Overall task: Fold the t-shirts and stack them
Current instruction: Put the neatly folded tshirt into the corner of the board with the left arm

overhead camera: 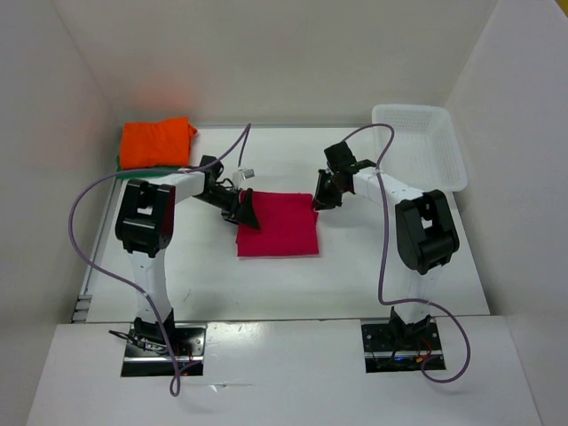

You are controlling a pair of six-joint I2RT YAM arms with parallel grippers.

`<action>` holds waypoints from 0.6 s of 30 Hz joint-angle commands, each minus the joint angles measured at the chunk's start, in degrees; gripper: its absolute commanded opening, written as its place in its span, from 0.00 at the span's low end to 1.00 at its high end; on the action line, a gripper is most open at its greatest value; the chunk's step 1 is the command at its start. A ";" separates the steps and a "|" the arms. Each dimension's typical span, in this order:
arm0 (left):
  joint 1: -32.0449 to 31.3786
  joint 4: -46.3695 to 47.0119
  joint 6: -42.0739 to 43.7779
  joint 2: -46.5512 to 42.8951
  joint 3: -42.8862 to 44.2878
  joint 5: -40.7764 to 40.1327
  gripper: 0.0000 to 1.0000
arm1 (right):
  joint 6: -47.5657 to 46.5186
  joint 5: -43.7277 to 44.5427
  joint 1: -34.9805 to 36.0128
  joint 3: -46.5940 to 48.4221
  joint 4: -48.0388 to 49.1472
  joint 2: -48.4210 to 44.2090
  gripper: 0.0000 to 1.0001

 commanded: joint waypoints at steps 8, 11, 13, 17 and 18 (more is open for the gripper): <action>-2.63 -3.26 0.72 12.95 2.59 -2.00 0.47 | 1.69 2.64 -0.16 -0.77 -0.04 -5.91 0.24; -2.63 -3.89 0.72 14.98 4.96 -0.77 0.22 | 1.70 2.64 -0.68 -0.77 -0.04 -5.91 0.24; -2.63 -4.41 0.72 14.99 5.58 0.10 0.08 | 1.70 2.64 -0.69 -0.77 -0.04 -6.43 0.24; -2.63 -4.41 2.04 11.84 6.12 -0.41 0.00 | 1.70 3.16 -1.21 -0.77 -1.18 -6.96 0.24; -2.63 -4.41 2.65 10.43 6.12 -3.11 0.00 | 1.70 3.16 -1.22 -0.77 -1.18 -7.57 0.24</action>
